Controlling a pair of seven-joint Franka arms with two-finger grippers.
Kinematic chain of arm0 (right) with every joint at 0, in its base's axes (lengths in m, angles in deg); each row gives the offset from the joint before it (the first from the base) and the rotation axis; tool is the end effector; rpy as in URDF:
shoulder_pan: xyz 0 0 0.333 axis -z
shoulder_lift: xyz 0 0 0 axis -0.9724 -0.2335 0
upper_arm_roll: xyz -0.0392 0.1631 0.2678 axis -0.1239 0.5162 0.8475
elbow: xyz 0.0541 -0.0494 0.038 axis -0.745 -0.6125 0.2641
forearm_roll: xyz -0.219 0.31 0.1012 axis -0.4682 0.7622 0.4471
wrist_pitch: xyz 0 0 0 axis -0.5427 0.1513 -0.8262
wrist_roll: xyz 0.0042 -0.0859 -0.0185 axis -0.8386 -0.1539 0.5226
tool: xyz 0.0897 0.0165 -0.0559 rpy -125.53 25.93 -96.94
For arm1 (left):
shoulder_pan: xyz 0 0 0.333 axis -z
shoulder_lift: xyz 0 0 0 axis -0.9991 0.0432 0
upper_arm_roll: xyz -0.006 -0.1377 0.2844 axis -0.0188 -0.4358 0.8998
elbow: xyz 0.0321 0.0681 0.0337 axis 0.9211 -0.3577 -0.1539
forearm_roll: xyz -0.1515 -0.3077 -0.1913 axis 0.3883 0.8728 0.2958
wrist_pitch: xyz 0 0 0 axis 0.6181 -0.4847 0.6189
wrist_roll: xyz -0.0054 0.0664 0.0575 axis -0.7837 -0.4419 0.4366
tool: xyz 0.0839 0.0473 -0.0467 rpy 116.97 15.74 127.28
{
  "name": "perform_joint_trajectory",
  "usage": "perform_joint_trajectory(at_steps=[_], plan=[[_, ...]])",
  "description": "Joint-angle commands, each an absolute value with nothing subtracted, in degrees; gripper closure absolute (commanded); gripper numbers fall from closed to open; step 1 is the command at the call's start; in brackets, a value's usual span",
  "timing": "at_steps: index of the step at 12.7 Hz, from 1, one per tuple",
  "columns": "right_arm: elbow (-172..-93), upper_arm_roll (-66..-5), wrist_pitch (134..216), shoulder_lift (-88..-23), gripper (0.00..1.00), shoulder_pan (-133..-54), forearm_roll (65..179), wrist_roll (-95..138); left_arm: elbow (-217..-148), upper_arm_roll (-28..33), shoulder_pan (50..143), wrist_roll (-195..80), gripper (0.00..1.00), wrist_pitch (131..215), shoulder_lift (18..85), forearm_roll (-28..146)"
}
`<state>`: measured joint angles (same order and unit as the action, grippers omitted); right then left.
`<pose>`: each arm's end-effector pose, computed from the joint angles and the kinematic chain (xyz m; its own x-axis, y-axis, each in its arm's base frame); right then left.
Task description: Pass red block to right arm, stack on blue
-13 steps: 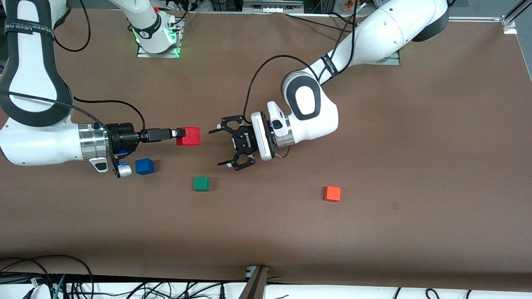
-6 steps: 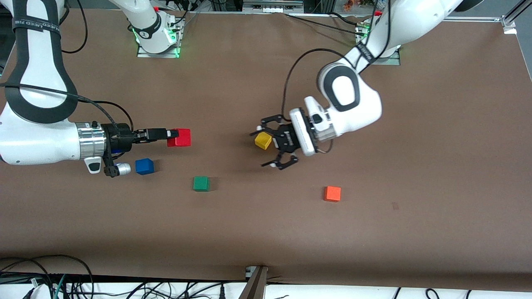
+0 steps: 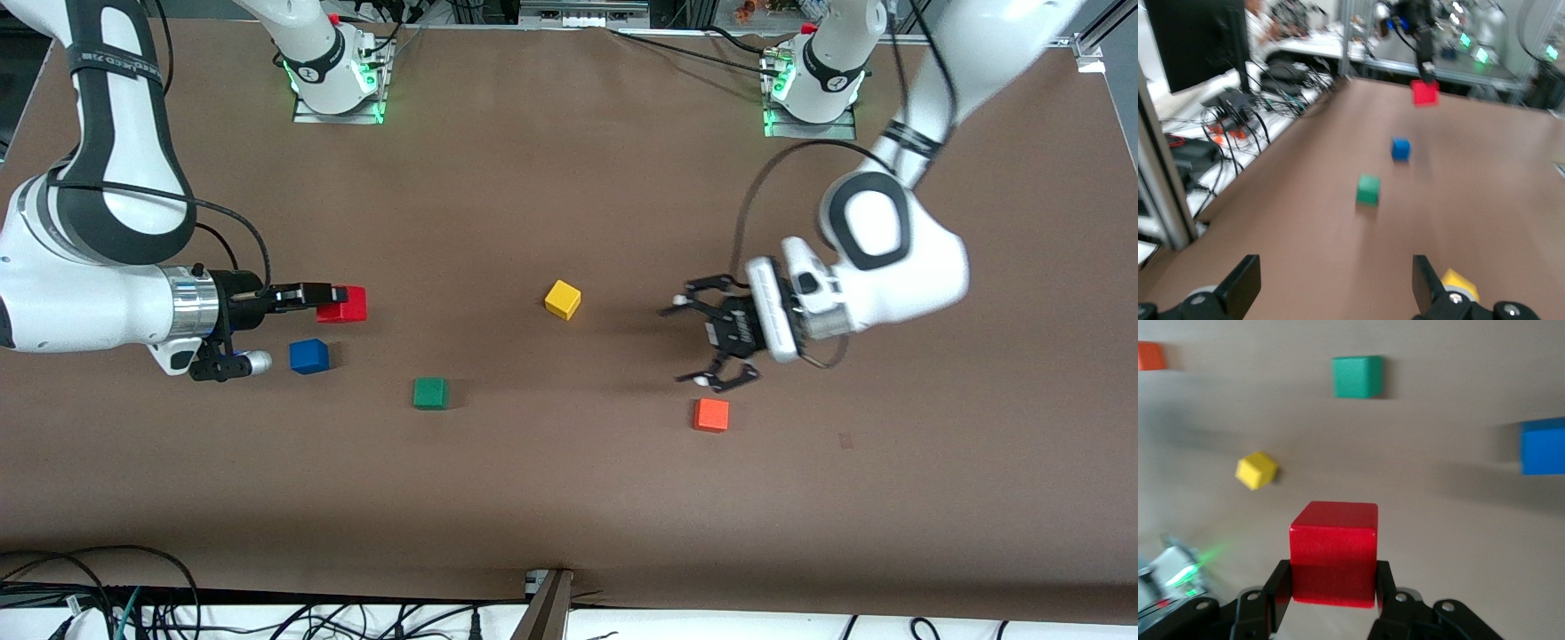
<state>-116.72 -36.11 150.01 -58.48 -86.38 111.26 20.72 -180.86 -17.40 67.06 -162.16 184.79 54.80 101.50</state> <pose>0.6513 0.0999 0.4107 0.9499 0.1168 -0.2899 -0.0099 -0.9158 -0.4014 0.6573 -0.1721 0.3797 0.1669 -0.5036 0.8477 -0.9824 -0.1577 0.0997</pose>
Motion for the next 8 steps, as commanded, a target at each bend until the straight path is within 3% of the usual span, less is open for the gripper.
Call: perform_joint_trajectory(at_steps=[1,3,8], plan=[[-116.39,-35.90,153.09,-58.25,1.00,-87.57,104.27,21.22,-169.45,-11.61,66.78,-148.69,0.00,168.19,55.13,84.42],[-117.09,-35.82,156.34,-58.69,1.00,-88.18,99.25,21.22,-165.74,-5.65,66.70,-142.08,0.00,159.28,54.78,79.73],[-120.42,-35.81,165.03,-60.62,1.00,-88.89,92.12,23.06,-165.81,4.83,66.25,-132.92,0.00,152.31,47.59,67.17]])
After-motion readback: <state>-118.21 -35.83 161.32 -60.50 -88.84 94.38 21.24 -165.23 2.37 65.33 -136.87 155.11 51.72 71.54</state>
